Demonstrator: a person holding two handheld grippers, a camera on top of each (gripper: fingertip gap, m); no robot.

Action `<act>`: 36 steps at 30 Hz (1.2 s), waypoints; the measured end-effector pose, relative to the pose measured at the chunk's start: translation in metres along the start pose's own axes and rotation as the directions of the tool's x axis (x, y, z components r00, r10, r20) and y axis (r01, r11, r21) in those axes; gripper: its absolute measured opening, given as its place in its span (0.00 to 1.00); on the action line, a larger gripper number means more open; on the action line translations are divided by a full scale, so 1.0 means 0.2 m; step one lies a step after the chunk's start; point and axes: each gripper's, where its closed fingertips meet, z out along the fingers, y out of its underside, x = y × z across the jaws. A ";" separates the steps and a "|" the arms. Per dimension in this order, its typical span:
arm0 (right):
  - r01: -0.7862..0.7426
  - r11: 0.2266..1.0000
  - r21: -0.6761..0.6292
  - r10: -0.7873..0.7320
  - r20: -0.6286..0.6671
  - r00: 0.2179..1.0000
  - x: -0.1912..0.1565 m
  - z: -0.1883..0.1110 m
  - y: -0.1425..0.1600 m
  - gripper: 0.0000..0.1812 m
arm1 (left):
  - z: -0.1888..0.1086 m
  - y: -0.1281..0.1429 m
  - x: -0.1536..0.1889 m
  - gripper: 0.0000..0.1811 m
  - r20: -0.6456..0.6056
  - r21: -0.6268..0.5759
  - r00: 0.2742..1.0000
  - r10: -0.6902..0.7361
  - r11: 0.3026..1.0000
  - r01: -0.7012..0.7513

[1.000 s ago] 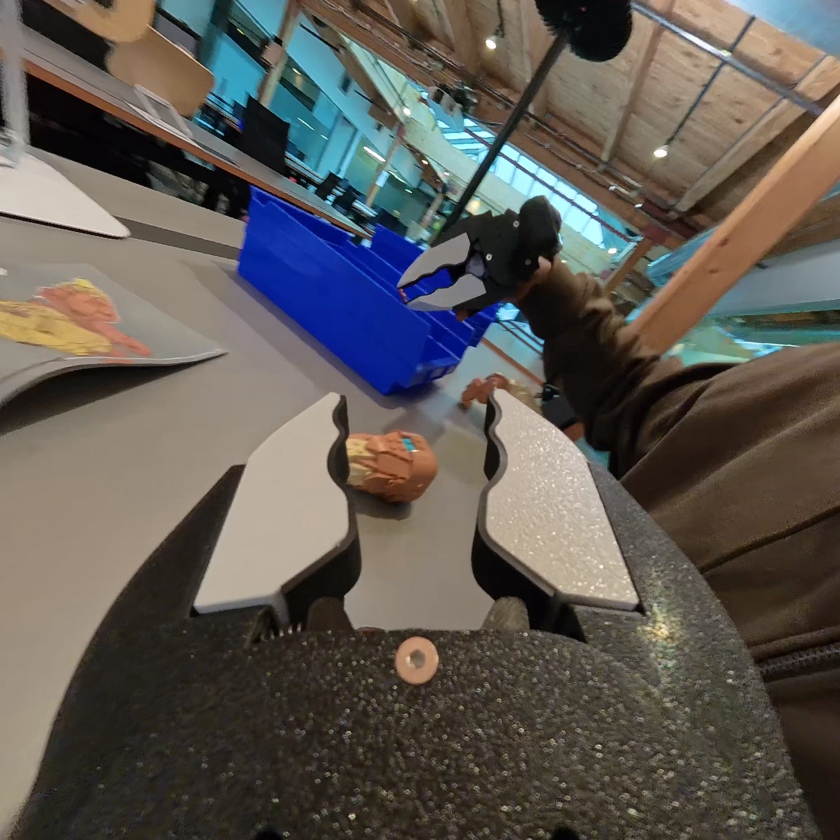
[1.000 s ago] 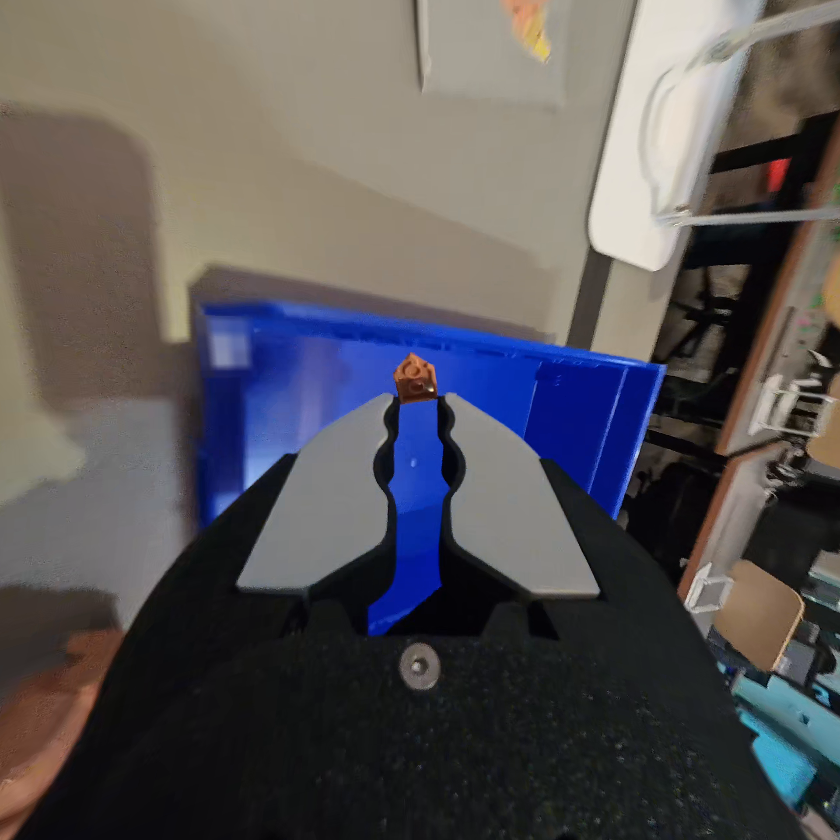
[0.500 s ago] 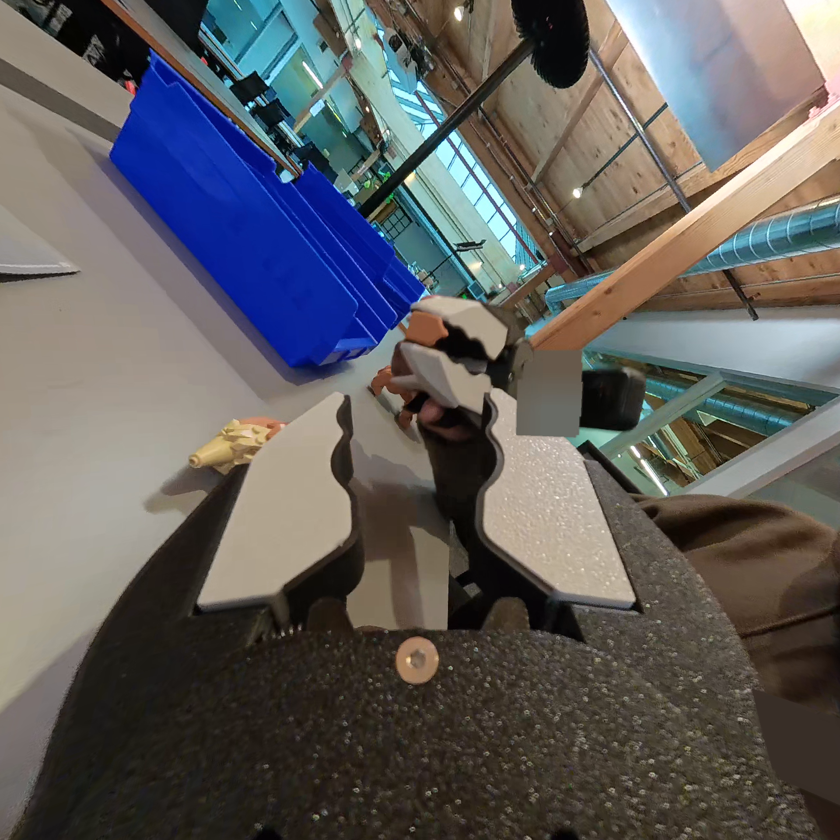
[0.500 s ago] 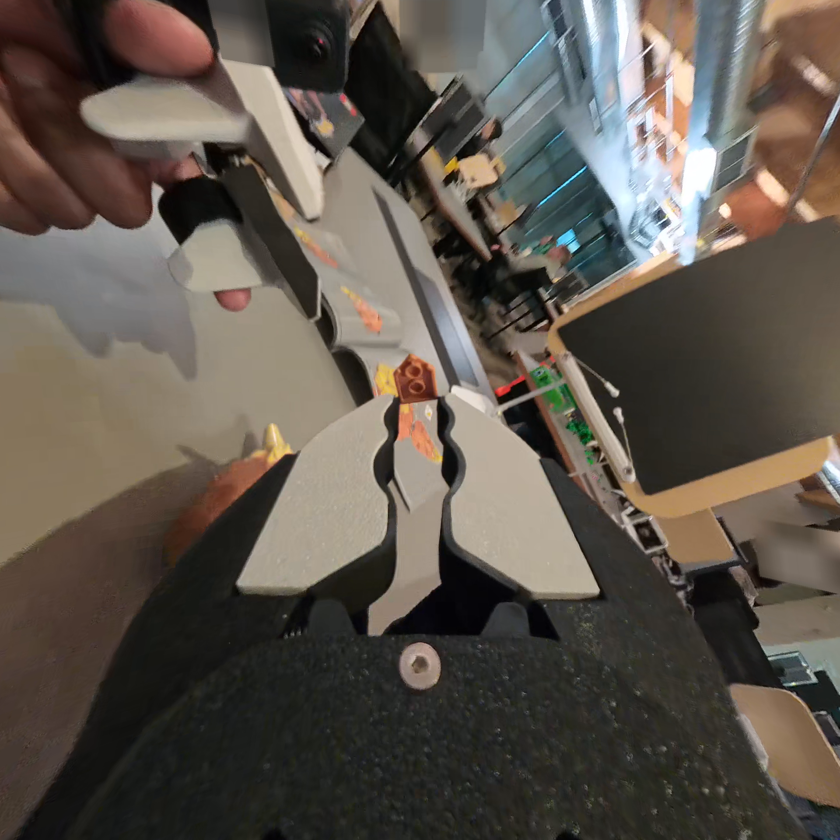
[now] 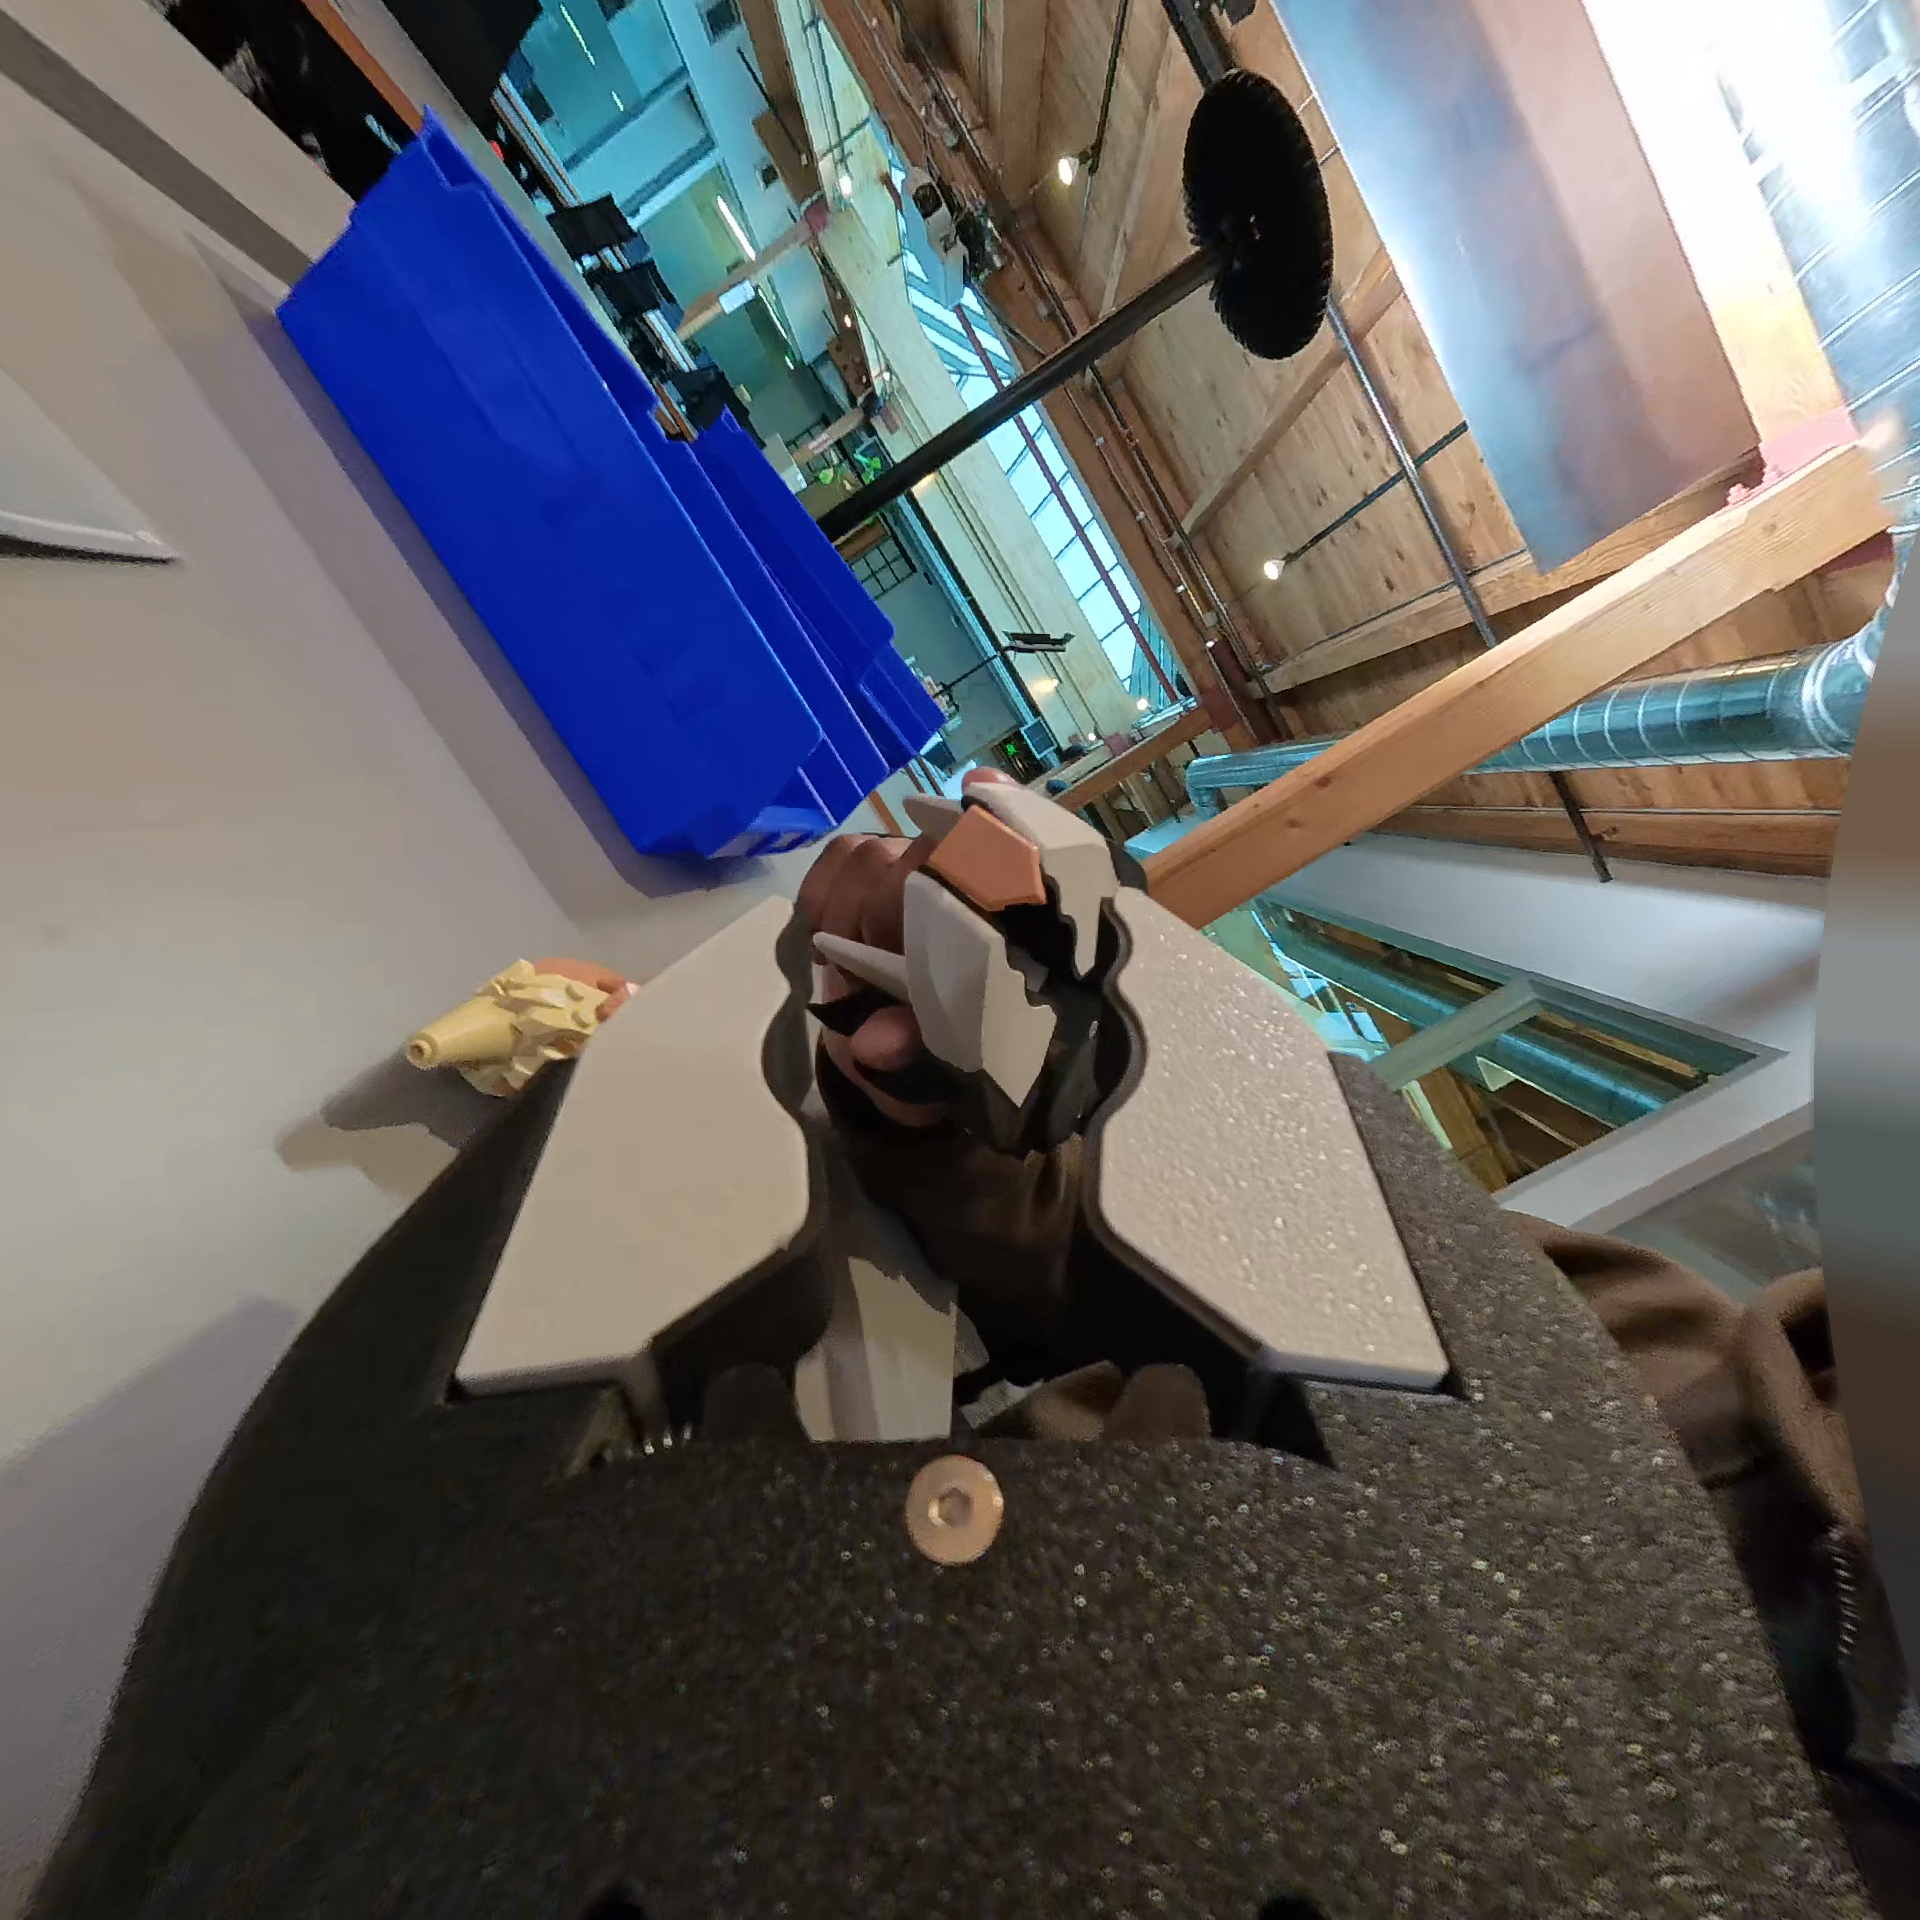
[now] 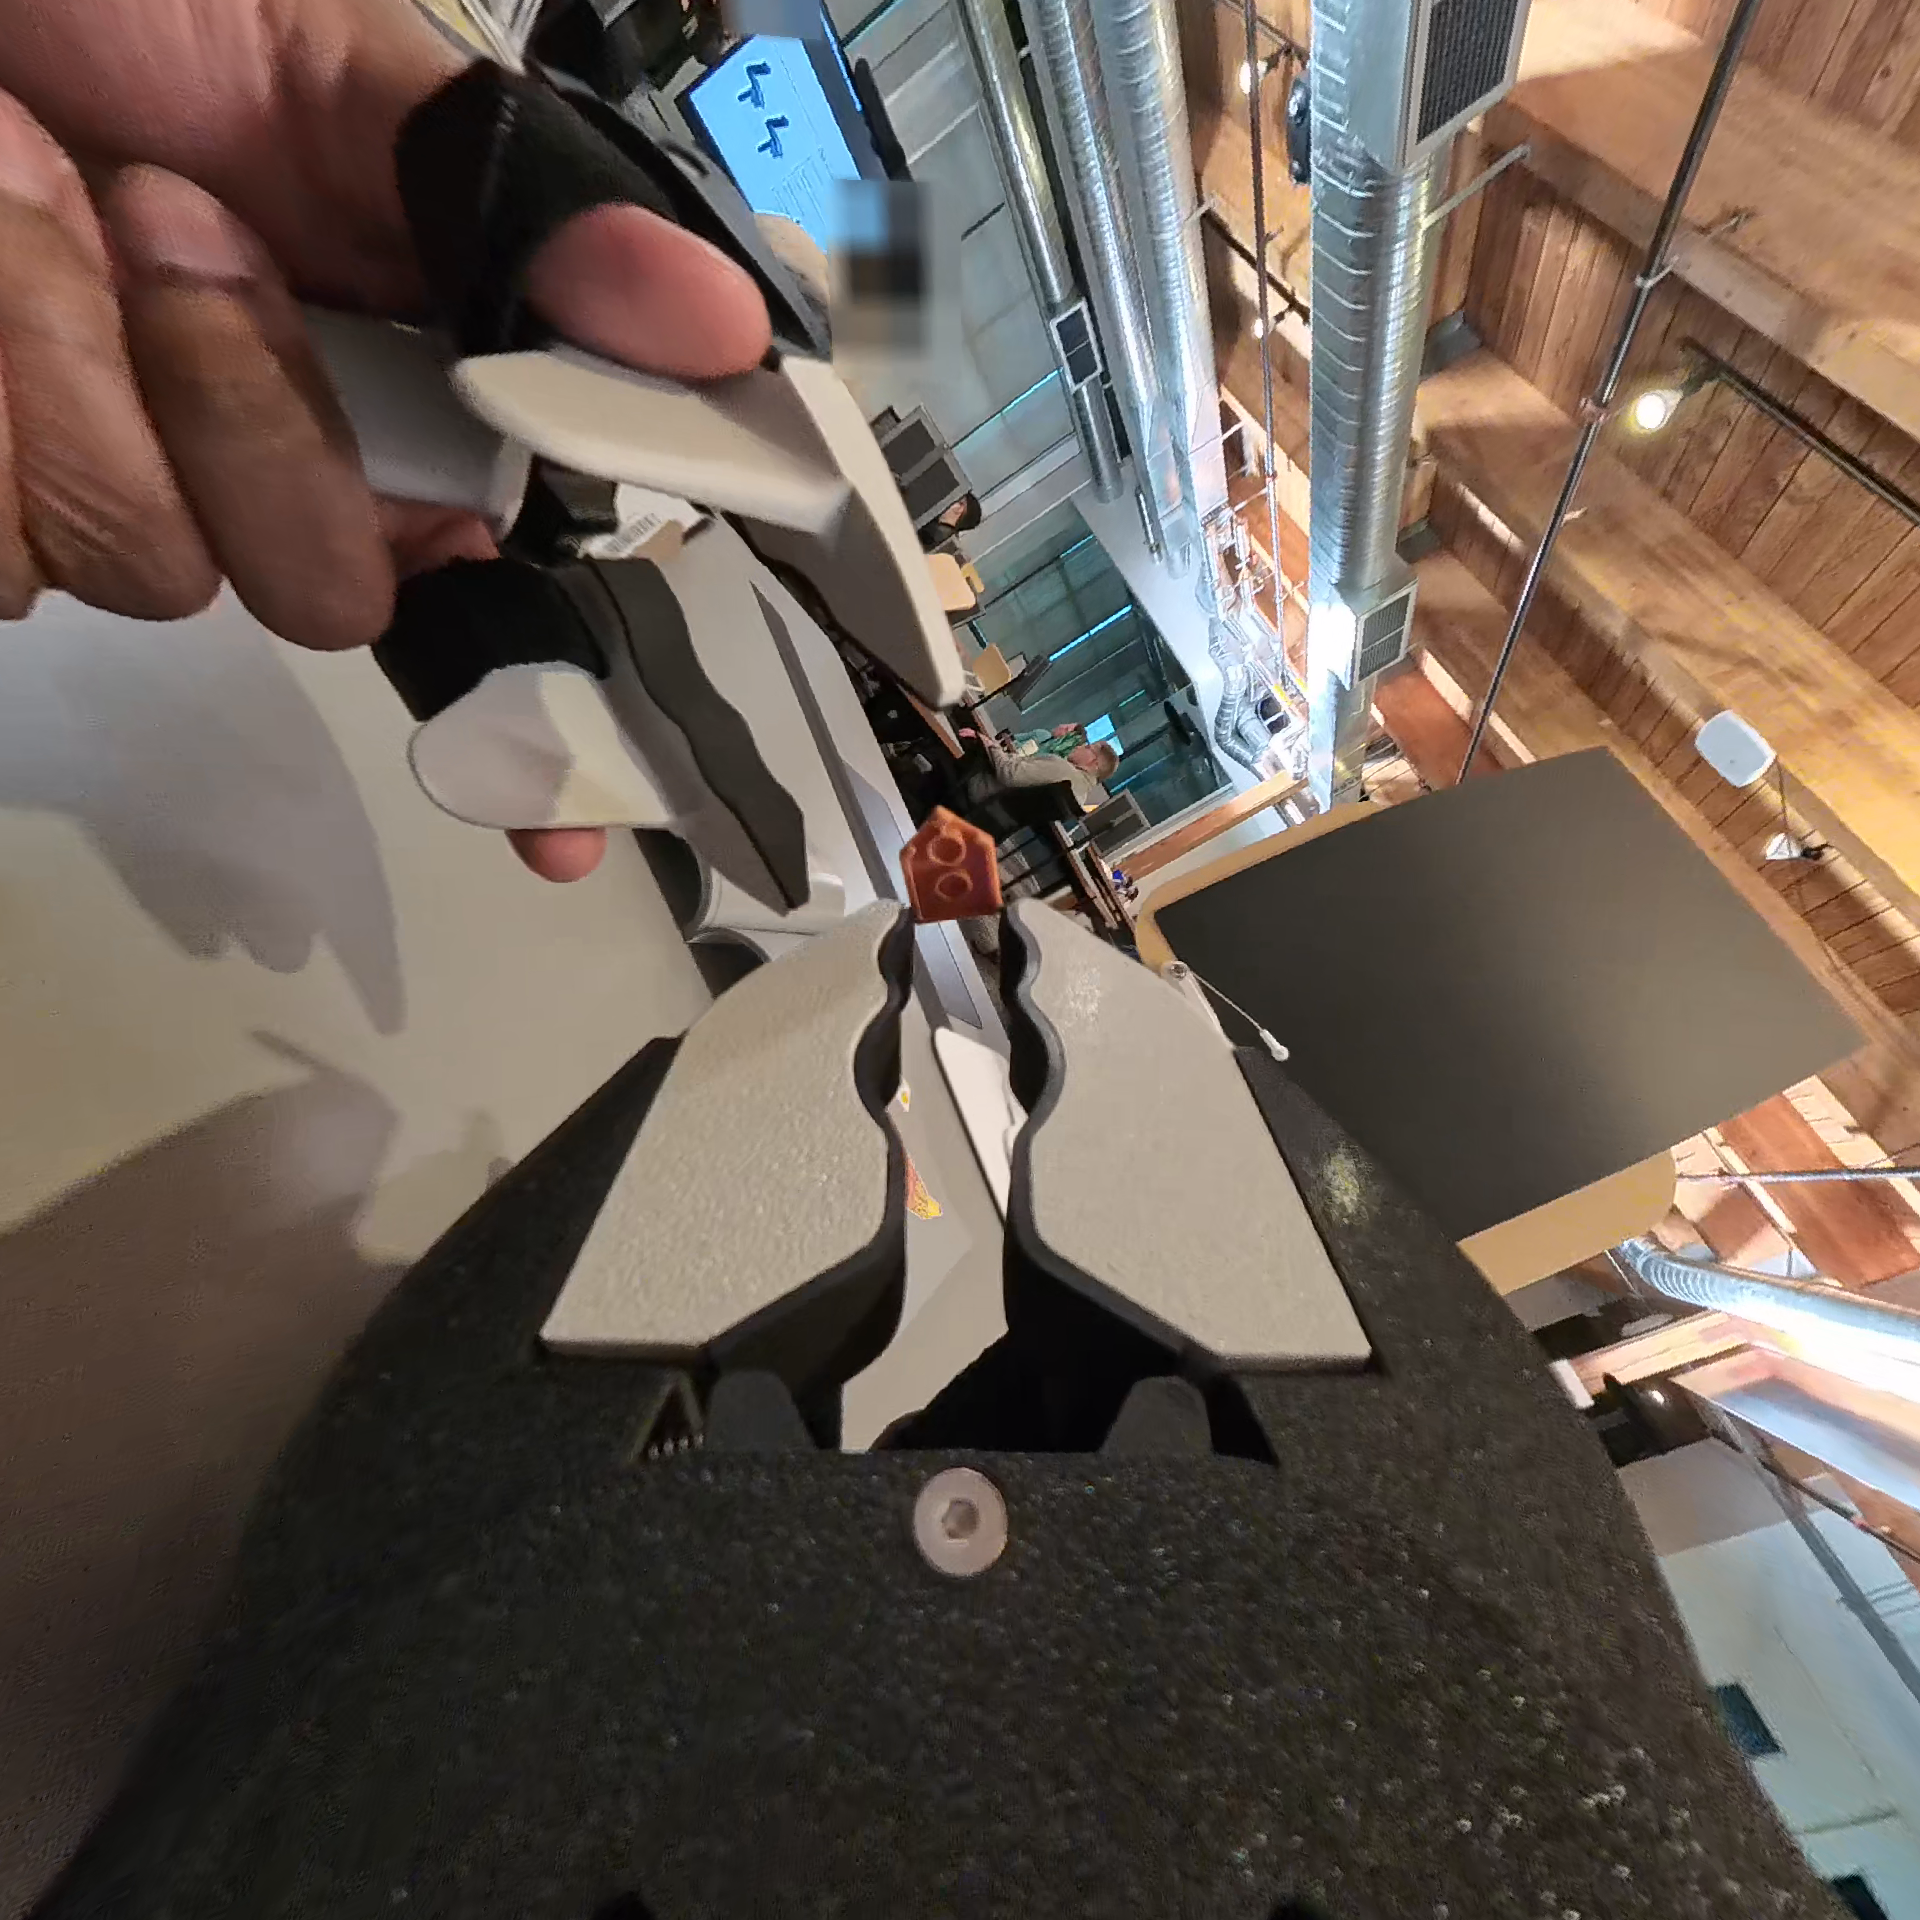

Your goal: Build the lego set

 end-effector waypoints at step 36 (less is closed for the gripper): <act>0.254 0.966 0.048 -0.248 -0.100 0.963 -0.03 -0.05 -0.04 0.08 | 0.11 0.09 0.03 0.16 0.003 -0.216 0.999 -0.046 0.975 0.046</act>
